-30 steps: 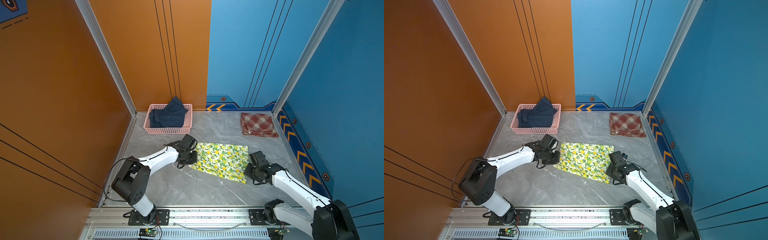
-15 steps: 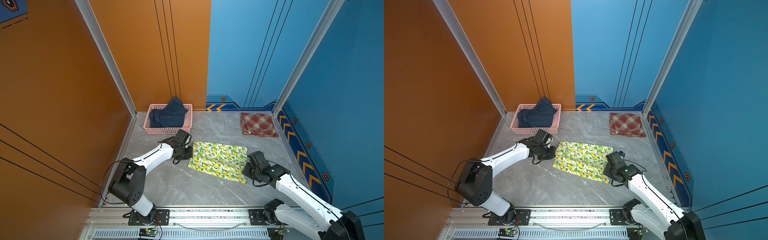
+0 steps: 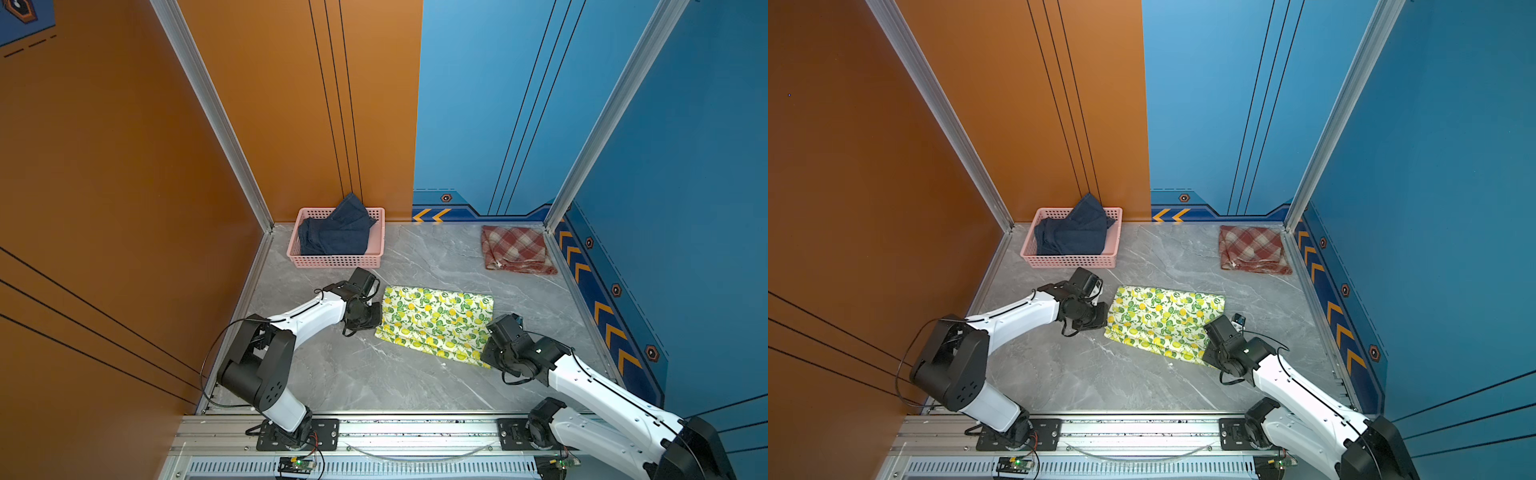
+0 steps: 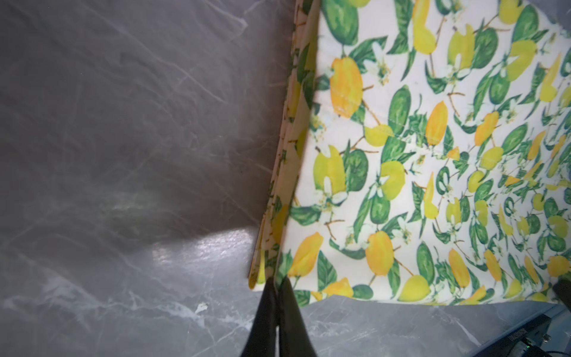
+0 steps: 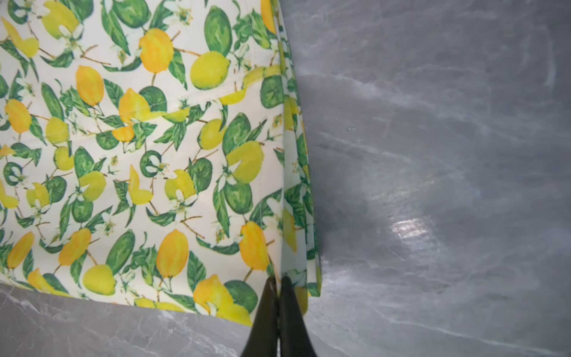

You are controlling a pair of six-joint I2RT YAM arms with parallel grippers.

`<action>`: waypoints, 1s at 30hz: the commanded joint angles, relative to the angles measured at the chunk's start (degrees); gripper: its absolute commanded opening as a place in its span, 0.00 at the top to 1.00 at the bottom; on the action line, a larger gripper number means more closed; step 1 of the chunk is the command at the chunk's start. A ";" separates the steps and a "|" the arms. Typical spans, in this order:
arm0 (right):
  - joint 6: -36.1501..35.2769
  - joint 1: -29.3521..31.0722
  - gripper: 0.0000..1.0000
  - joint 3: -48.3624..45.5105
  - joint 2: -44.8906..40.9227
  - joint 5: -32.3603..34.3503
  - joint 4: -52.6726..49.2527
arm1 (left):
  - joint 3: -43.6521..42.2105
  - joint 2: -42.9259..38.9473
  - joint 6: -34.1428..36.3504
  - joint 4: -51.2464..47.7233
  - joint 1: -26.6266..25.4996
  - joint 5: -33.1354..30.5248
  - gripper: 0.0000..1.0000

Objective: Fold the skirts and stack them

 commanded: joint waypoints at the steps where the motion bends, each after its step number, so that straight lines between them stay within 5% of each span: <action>1: 0.32 0.23 0.75 -1.29 -1.19 2.08 -3.03 | -1.49 1.02 0.56 -0.77 0.19 -0.40 0.77; 4: -0.75 0.00 0.50 0.43 -1.92 2.69 -4.35 | -1.29 0.93 0.61 -0.73 0.42 -0.71 0.61; 6: -1.86 -0.20 0.44 2.56 -2.05 3.42 -5.72 | -0.49 0.64 0.64 -0.78 0.46 -0.79 0.55; 17: -7.17 -3.38 0.42 14.03 5.03 3.25 -1.31 | 8.25 -2.87 0.72 -1.28 -3.96 -5.28 0.52; 24: -9.47 -4.25 0.34 22.25 20.25 0.33 9.96 | 12.31 3.48 -0.38 3.09 -9.27 -2.47 0.53; 30: -9.72 -4.72 0.27 28.84 33.53 -2.07 17.21 | 7.77 6.13 -0.66 5.91 -9.54 -2.01 0.57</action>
